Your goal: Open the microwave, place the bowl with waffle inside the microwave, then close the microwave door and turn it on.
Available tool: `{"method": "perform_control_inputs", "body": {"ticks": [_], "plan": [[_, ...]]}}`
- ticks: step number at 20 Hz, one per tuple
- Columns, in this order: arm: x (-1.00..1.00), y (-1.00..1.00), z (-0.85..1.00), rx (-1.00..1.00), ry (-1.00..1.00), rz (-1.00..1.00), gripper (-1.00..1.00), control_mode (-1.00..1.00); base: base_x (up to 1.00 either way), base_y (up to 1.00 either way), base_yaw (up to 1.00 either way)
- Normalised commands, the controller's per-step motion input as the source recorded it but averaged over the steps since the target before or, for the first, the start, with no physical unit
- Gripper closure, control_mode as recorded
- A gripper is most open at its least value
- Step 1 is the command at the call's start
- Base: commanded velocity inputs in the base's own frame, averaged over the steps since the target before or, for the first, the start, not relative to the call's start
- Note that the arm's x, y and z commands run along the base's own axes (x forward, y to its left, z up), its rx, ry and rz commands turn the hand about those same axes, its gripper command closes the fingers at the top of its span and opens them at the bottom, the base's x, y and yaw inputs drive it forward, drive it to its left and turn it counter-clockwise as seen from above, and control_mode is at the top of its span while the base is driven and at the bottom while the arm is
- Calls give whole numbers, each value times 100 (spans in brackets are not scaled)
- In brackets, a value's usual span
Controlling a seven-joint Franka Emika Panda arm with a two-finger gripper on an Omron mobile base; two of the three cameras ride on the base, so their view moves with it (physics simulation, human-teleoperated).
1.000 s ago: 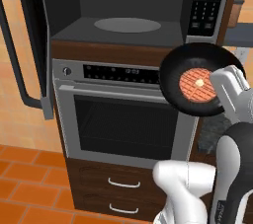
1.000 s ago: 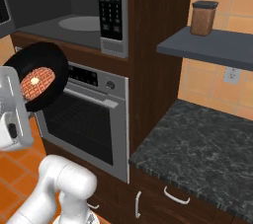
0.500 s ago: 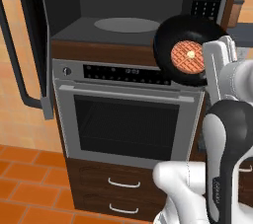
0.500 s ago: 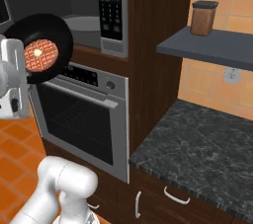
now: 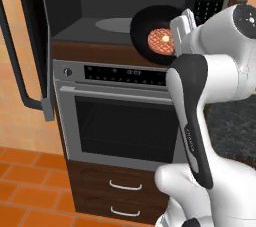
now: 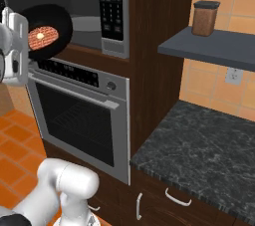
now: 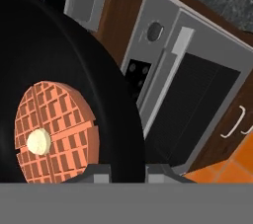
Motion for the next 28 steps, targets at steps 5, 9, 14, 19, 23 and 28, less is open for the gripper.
{"method": "perform_control_inputs", "body": {"ticks": [5,9,14,19,23,28], "plan": [[67,0,0,0,0,0,100,-100,0,0,0],[76,5,0,0,-1,0,100,-100,0,0,0],[80,1,6,0,0,-5,100,-100,0,0,0],[97,17,9,0,4,-9,100,-100,0,0,0],[87,31,2,0,6,-11,100,-100,0,0,0],[79,27,9,0,11,-9,100,-100,0,0,0]]}}
